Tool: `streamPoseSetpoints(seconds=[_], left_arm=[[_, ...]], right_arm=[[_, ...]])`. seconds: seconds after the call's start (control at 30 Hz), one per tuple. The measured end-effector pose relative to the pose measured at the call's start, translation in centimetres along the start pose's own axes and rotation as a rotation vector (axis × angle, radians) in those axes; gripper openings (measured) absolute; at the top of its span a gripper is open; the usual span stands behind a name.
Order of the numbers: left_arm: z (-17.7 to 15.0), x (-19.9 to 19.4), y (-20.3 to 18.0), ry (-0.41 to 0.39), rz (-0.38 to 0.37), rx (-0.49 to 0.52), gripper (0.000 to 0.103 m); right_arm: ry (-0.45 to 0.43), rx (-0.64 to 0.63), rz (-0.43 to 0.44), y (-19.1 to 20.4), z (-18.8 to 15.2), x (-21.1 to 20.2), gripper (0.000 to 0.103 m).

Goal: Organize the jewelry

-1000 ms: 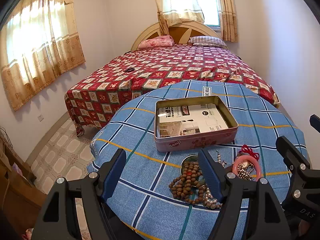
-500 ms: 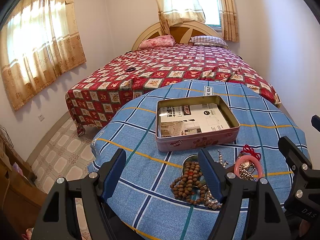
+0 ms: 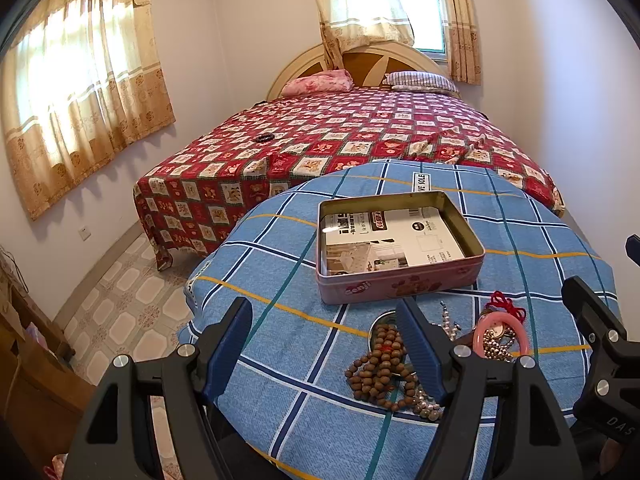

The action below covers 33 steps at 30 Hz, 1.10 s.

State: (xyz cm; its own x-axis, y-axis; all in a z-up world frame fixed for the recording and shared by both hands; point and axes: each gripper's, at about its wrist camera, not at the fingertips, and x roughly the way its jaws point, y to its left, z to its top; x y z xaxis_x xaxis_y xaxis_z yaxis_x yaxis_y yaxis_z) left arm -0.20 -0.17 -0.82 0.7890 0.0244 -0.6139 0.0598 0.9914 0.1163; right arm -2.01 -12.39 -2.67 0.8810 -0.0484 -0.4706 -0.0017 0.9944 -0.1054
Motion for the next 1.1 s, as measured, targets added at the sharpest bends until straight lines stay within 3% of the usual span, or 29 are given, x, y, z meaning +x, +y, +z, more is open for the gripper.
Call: streamPoseSetpoints(seconds=[1.1], left_arm=[[-0.5,1.3,1.0,0.021,0.011,0.006,0.075]], right_arm=[[0.012,0.001,0.003,-0.3,-0.7,0.5,0.103]])
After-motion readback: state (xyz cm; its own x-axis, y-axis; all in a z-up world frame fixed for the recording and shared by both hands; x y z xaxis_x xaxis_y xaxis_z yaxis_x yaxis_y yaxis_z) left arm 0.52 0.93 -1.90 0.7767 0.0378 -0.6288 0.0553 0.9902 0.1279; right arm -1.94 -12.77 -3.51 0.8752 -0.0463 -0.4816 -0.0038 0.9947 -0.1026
